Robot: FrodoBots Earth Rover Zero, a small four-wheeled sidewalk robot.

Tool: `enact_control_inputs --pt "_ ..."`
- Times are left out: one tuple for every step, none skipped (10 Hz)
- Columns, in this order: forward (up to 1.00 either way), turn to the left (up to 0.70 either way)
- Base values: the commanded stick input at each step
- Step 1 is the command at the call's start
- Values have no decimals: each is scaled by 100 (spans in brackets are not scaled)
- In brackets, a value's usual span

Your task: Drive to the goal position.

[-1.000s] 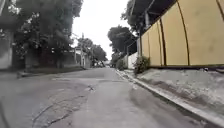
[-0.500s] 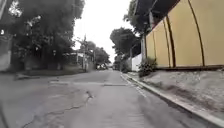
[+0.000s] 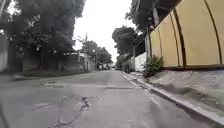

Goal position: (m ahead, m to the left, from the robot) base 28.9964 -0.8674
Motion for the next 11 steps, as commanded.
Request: enact_control_inputs --pt "99 0" --pt "100 0" --pt "99 0" --pt "100 -1" --pt "100 -11" --pt "100 -21" --pt "100 -11" --pt "99 0" --pt "100 -6" --pt "100 -24" --pt "100 -28"
